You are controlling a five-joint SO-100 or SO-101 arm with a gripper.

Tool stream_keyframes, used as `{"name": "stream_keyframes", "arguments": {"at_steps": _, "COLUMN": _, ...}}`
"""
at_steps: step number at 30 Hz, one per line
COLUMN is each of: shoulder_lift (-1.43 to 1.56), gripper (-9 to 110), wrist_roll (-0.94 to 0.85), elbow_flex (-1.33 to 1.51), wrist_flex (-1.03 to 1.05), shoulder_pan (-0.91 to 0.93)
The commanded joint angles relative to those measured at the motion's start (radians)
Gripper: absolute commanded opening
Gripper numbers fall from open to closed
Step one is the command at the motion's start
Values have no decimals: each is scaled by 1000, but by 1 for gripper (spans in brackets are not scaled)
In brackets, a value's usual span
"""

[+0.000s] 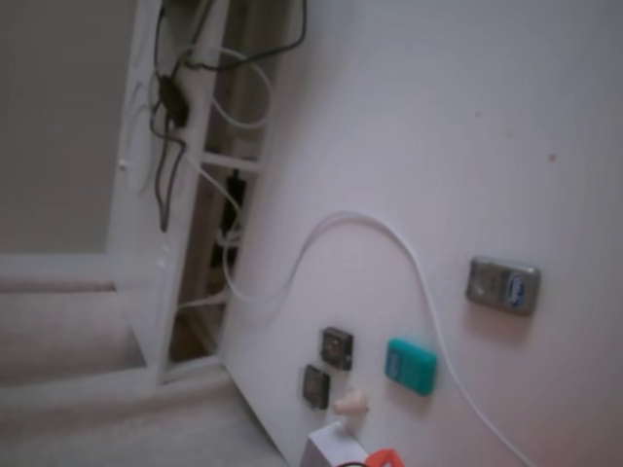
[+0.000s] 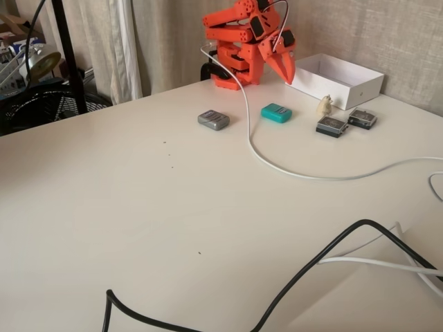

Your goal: Grasp the green cube and put it in the bin.

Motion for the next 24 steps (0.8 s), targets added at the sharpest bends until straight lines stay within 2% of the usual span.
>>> {"name": "stream_keyframes", "arguments": {"at_steps": 1, "shoulder_lift": 8, "gripper": -8, "wrist_roll": 2, "elbow_flex": -2, "wrist_flex": -9, "shoulder_pan": 0}}
{"name": "stream_keyframes", "arguments": {"at_steps": 14, "shoulder_lift": 8, "gripper": -8, "wrist_roll": -8, "elbow_flex": -2, "wrist_flex": -9, "shoulder_pan": -11}}
{"name": "stream_keyframes", "arguments": {"at_steps": 24, "shoulder_lift": 3, "gripper": -3, "wrist_roll": -117, "elbow_flex": -2, "wrist_flex": -15, "shoulder_pan": -115}}
